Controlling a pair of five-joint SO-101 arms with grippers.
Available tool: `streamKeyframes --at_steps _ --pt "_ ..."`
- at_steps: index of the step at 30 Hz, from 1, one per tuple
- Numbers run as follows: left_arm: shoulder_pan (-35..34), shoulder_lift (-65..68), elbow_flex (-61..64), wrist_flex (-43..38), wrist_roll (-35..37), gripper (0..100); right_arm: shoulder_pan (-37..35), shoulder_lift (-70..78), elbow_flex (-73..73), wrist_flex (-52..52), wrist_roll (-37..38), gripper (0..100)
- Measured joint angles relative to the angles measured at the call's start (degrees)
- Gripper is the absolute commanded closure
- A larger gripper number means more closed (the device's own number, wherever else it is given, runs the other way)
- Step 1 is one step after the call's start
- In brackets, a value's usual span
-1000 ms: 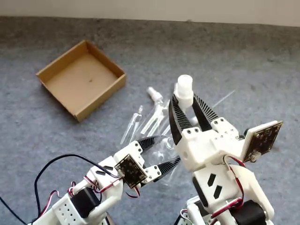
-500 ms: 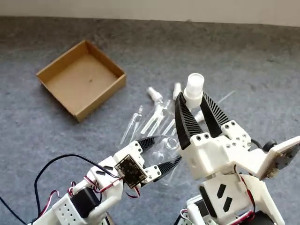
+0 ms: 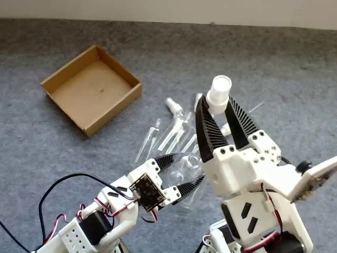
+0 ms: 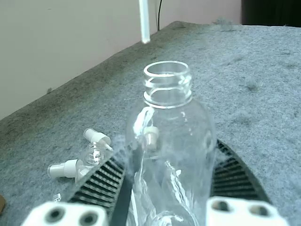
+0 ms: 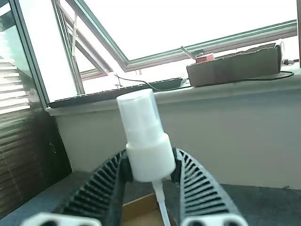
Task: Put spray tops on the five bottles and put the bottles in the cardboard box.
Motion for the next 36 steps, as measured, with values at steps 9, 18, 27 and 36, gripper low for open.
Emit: streamKeyframes --at_steps 9,18,27,36 --pt "-1.9 0.0 0.0 0.0 0.0 92 -0.1 0.0 3.4 0.7 0.0 93.5" --pt "-2.9 0.0 0.0 0.0 0.0 92 -2.5 0.3 6.7 5.8 0.0 93.3" --pt "-3.4 0.0 0.0 0.0 0.0 92 -8.2 -0.1 7.5 11.3 0.0 93.1" --pt "-3.3 0.0 0.0 0.0 0.0 92 -8.3 -0.1 7.5 22.6 2.5 93.1"
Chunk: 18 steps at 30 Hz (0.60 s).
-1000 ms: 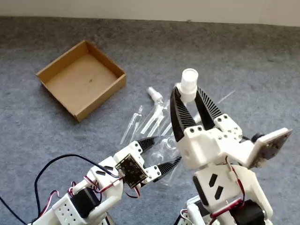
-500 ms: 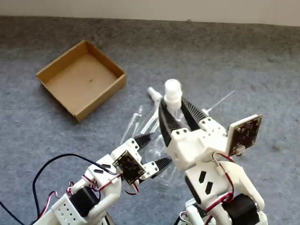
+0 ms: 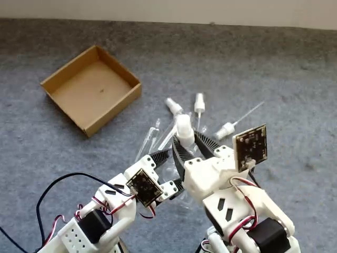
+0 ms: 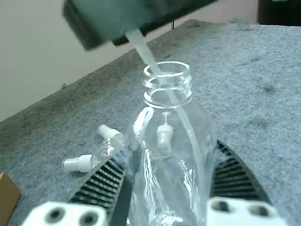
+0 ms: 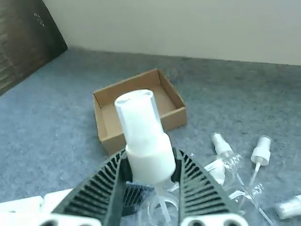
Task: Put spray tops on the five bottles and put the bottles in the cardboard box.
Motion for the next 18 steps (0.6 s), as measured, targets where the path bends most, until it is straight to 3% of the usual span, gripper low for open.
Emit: streamKeyframes --at_steps 6,12,18 --pt "0.0 0.0 0.0 0.0 0.0 92 0.0 0.0 0.0 4.1 4.0 92.4" --pt "-0.1 0.1 0.0 0.0 0.1 92 0.0 0.0 0.0 4.5 4.3 76.8" --pt "-0.1 0.1 0.0 0.0 0.1 92 0.0 0.1 -2.8 5.7 4.3 76.0"
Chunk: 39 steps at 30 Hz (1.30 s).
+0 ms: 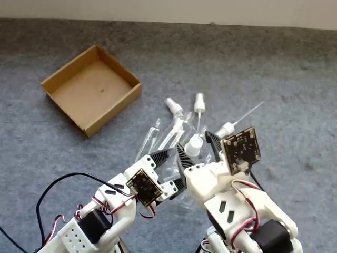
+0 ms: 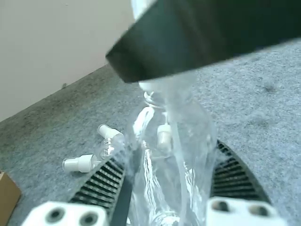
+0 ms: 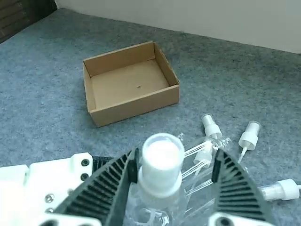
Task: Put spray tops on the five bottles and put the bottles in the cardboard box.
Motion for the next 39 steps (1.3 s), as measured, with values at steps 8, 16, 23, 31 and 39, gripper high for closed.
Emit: streamKeyframes --at_steps 8,16,23,31,39 --pt "0.0 0.0 0.0 0.0 0.0 92 0.0 -0.2 -12.9 6.6 0.0 76.1" --pt "-5.3 0.0 0.0 0.0 0.0 92 2.7 -0.2 -13.8 6.9 0.0 96.8" --pt "-11.9 0.0 0.0 0.0 0.0 92 16.0 -0.2 -12.2 6.9 0.0 98.8" --pt "-12.5 0.0 0.0 0.0 0.0 92 20.9 -0.2 7.6 0.4 0.0 98.8" --pt "-20.0 0.0 0.0 0.0 0.0 92 21.3 0.6 25.5 -18.3 0.0 98.8"
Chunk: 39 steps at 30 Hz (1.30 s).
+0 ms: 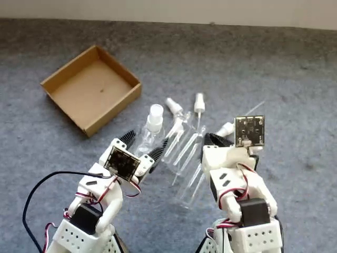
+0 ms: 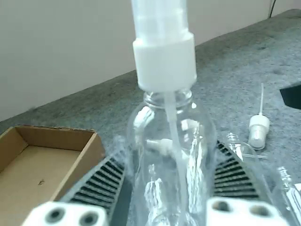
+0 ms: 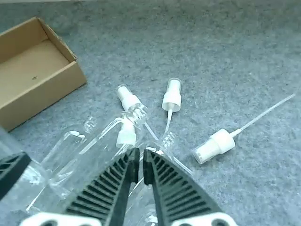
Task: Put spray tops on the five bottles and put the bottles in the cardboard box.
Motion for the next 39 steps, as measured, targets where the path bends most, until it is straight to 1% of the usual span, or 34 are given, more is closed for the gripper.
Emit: streamKeyframes --at_steps 3,9,12,15,20,23,26,34,37,39 --pt "-1.4 0.0 0.0 -0.2 0.0 92 0.0 0.0 4.9 -4.7 0.0 98.8" --pt "-1.7 0.0 0.0 -4.6 0.0 92 -0.3 0.0 12.7 -11.3 0.0 98.7" --pt "-1.8 0.0 0.0 -4.8 0.0 92 -3.2 0.0 15.6 -13.6 0.0 98.7" --pt "-4.0 0.0 -0.3 -4.8 0.0 92 -5.5 0.0 17.7 -16.8 0.0 98.7" --pt "-8.3 0.0 -5.3 -4.8 1.8 92 -7.4 0.0 21.1 -24.2 0.0 98.7" --pt "-8.7 -0.1 -8.6 -4.8 2.2 92 -7.5 0.0 23.1 -27.4 0.0 98.7" --pt "-8.6 -0.1 -10.4 -4.8 2.2 92 -7.7 0.0 24.2 -29.4 0.0 98.7" --pt "-8.6 -0.1 -15.5 -4.7 2.2 92 -7.9 0.0 24.6 -29.8 0.0 98.7" --pt "-8.6 0.6 -18.9 -2.4 2.2 92 -7.9 0.0 24.6 -29.8 0.0 98.7" --pt "-8.6 3.8 -21.8 -0.5 2.2 92 -8.1 0.0 24.6 -31.3 0.0 98.7"
